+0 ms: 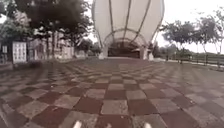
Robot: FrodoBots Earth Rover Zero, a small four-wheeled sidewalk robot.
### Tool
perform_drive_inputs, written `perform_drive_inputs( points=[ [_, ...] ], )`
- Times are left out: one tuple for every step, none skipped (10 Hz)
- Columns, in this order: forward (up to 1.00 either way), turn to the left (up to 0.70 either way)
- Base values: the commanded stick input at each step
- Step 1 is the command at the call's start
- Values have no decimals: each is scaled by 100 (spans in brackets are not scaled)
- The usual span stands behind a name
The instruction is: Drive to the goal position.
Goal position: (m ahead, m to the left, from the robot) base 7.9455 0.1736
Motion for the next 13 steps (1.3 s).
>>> perform_drive_inputs(
  points=[
    [50,0],
    [50,0],
    [50,0],
    [50,0],
    [50,0],
    [50,0],
    [50,0],
    [50,0],
    [50,0],
    [50,0],
    [50,0],
    [50,0],
    [50,0]
  ],
)
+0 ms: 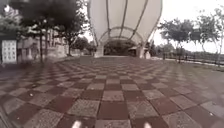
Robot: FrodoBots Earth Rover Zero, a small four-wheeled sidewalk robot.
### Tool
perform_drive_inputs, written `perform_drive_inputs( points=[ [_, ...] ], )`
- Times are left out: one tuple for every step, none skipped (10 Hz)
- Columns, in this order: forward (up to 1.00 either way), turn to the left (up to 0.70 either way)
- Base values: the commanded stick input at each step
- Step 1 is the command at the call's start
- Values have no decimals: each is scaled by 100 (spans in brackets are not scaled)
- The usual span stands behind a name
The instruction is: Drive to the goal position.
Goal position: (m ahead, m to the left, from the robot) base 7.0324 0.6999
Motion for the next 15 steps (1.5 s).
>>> perform_drive_inputs(
  points=[
    [50,0],
    [50,0],
    [50,0],
    [50,0],
    [50,0],
    [50,0],
    [50,0],
    [50,0],
    [50,0],
    [50,0],
    [50,0],
    [50,0],
    [50,7],
    [50,14],
    [50,5]
  ],
)
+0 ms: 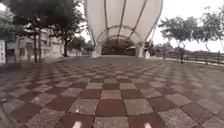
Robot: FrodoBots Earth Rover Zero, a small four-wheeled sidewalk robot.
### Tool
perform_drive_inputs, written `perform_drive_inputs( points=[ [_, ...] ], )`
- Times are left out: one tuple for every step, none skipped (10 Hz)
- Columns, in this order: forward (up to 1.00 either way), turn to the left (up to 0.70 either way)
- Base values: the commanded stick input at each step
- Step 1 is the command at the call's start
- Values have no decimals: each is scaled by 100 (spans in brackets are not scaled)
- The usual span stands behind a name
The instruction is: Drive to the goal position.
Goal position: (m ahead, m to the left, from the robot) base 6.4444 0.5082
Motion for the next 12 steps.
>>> perform_drive_inputs(
  points=[
    [50,0],
    [50,0],
    [50,0],
    [50,0],
    [50,0],
    [50,0],
    [50,0],
    [50,0],
    [50,0],
    [50,0],
    [50,0],
    [50,0]
  ],
)
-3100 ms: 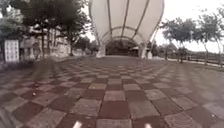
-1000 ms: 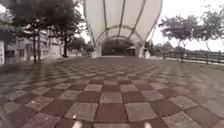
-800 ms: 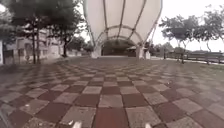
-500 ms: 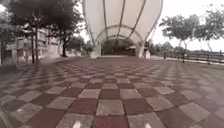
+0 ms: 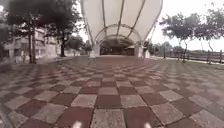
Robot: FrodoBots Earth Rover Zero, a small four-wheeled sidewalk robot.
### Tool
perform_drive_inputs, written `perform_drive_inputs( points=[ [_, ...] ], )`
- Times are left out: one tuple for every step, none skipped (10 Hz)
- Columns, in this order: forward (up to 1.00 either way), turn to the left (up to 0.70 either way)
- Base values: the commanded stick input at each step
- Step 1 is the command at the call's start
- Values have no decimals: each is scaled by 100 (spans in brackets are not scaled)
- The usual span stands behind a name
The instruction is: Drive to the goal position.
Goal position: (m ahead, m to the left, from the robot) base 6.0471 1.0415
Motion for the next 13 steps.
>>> perform_drive_inputs(
  points=[
    [50,0],
    [50,0],
    [50,0],
    [50,0],
    [50,0],
    [50,0],
    [50,0],
    [50,0],
    [50,0],
    [50,0],
    [50,0],
    [50,5],
    [50,29]
  ],
)
